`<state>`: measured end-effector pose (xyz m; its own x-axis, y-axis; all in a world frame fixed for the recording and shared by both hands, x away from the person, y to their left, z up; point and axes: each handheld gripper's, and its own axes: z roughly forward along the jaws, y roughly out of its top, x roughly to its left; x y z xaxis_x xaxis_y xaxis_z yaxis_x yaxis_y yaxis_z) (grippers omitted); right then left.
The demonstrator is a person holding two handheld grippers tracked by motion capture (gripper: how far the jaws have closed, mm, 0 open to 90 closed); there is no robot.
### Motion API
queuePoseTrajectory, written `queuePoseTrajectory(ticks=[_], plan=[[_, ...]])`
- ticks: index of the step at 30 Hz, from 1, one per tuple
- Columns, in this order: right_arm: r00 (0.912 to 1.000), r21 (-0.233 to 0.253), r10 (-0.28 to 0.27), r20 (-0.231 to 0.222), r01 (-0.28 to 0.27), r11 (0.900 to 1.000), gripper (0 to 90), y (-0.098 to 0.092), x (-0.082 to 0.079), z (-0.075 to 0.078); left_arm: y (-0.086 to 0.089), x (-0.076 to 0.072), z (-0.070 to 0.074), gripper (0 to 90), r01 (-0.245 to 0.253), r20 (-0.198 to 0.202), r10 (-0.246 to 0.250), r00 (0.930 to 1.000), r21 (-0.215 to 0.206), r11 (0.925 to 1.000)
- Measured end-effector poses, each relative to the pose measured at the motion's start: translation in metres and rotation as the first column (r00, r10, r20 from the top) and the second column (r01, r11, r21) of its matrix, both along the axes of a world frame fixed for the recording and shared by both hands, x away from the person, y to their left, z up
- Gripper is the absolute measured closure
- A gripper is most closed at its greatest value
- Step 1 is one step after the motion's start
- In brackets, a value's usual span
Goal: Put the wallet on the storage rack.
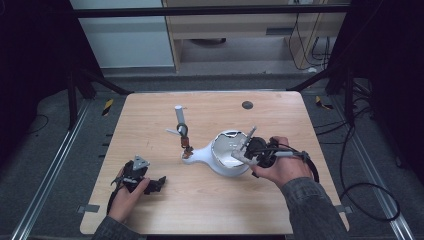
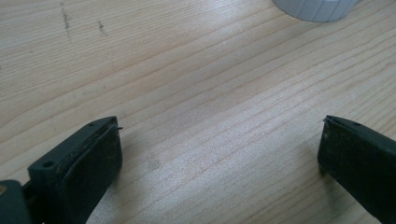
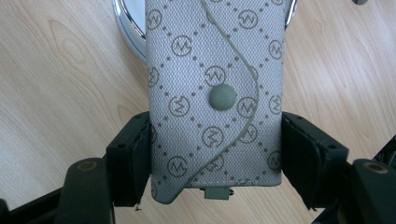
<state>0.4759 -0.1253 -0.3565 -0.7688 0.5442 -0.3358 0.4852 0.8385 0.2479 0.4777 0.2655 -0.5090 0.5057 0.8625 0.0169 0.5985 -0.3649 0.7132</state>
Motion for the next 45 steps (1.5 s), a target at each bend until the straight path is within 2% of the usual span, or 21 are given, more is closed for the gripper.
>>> queuePoseTrajectory(ticks=[19,32,36,45], plan=[[0.9993,-0.072,0.03,-0.022,-0.031,0.997,30.7,0.028,0.012,-0.012,0.0,0.0,0.0,0.0,0.002,0.0,-0.002,1.0,0.001,1.0],[0.9989,-0.112,0.046,0.009,-0.045,0.993,30.7,0.035,0.011,-0.013,0.0,0.0,0.0,0.0,0.001,0.001,-0.001,1.0,0.001,1.0],[0.9988,-0.126,0.048,0.009,-0.047,0.991,30.6,0.036,0.009,-0.014,-0.001,0.0,0.0,0.0,0.0,0.001,0.0,1.0,0.0,1.0],[0.9987,-0.123,0.051,-0.001,-0.051,0.991,30.6,0.036,0.011,-0.015,-0.001,0.0,0.0,0.0,-0.001,0.001,0.001,1.0,0.0,1.0]])
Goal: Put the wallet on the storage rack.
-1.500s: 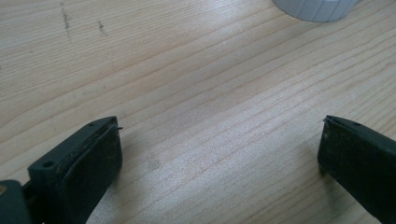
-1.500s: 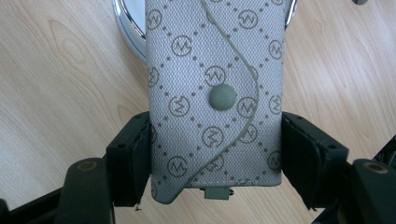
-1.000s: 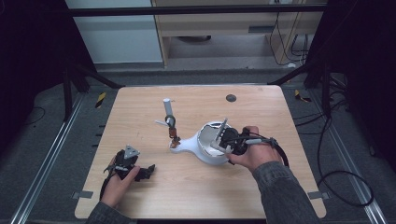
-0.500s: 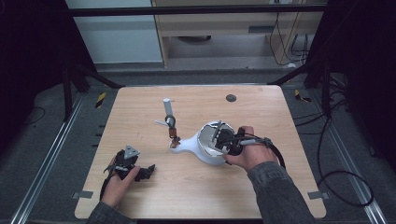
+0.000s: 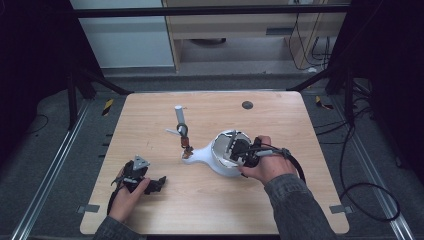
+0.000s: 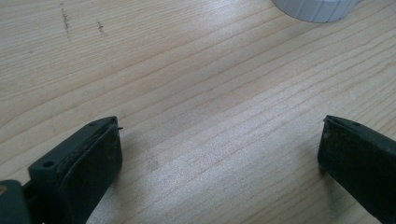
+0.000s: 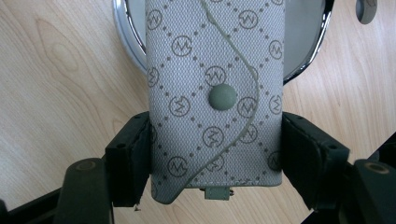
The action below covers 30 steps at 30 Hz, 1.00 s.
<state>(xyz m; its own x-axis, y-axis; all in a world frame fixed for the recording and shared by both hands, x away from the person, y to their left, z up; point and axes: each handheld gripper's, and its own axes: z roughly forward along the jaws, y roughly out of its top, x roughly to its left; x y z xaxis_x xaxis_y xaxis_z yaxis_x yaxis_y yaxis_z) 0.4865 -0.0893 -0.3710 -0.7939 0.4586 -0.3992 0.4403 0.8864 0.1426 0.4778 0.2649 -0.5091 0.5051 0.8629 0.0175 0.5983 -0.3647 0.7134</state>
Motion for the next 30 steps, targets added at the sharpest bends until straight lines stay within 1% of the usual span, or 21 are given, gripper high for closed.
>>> queuePoseTrajectory(ticks=[5,10,17,30], plan=[[0.9999,0.0,-0.004,-0.015,0.005,1.0,30.5,0.002,0.002,-0.001,0.0,0.0,0.0,0.0,0.0,0.0,0.0,1.0,0.0,1.0],[0.9998,0.002,-0.002,-0.019,0.002,1.0,30.5,0.004,0.003,0.001,0.0,0.0,0.0,0.0,0.0,0.0,0.0,1.0,0.0,1.0],[0.9998,-0.009,0.0,-0.022,0.0,1.0,30.5,0.007,0.006,0.001,0.0,0.0,0.0,0.0,0.0,0.0,0.0,1.0,0.0,1.0],[0.9992,-0.019,0.002,-0.039,-0.002,1.0,30.4,0.013,0.011,-0.002,0.0,0.0,0.0,0.0,0.0,0.0,0.0,1.0,0.0,1.0]])
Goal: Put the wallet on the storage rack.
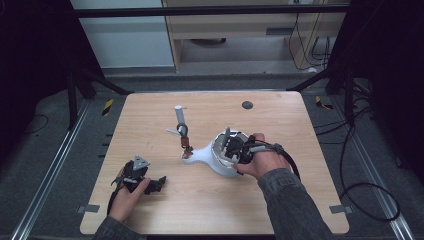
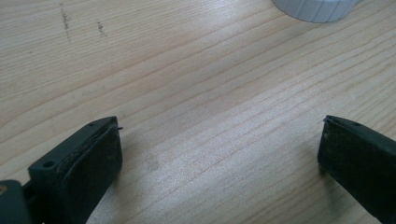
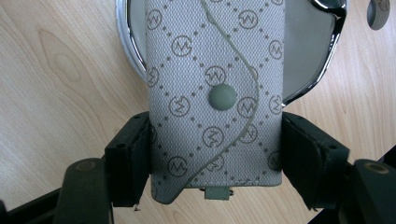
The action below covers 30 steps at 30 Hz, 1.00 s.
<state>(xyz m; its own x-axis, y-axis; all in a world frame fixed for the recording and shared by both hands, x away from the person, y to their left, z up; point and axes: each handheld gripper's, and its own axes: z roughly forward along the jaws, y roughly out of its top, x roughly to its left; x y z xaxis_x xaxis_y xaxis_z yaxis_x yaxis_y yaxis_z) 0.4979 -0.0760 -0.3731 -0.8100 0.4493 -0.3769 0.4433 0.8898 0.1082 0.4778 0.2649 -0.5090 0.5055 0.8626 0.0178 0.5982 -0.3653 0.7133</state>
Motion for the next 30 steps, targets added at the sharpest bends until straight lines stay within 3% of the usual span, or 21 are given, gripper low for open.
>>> queuePoseTrajectory(ticks=[30], plan=[[0.9994,-0.019,-0.029,-0.02,0.028,0.999,30.1,0.012,0.022,-0.01,0.0,0.0,0.0,0.0,0.005,-0.002,-0.005,1.0,0.003,1.0]])
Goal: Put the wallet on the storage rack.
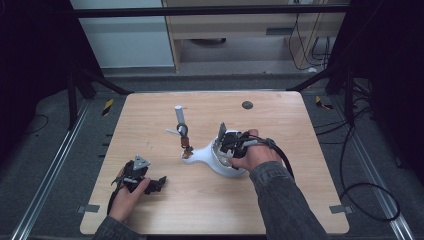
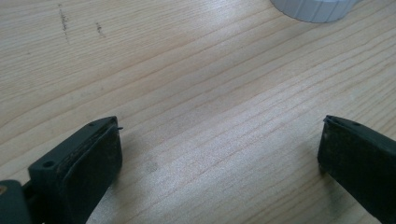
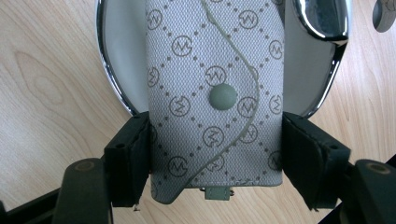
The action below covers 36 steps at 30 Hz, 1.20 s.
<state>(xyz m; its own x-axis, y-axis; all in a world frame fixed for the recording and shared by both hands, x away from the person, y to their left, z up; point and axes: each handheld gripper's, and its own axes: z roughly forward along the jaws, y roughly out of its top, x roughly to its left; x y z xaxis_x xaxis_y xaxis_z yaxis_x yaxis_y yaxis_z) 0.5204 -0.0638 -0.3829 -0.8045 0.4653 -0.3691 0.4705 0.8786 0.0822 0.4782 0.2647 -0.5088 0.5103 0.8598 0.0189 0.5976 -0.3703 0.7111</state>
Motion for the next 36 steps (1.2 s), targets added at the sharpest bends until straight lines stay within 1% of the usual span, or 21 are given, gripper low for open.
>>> queuePoseTrajectory(ticks=[27,36], plan=[[0.9999,0.005,0.009,-0.01,-0.009,1.0,29.8,0.0055,0.007,-0.0068,-0.0003,0.0002,0.0001,0.0,0.004,-0.002,-0.004,1.0,0.001,1.0],[0.9998,0.007,0.003,-0.018,-0.003,1.0,28.8,0.0085,0.0082,-0.0091,-0.0003,0.0001,0.0002,0.0,0.005,-0.003,-0.005,1.0,0.001,1.0]])
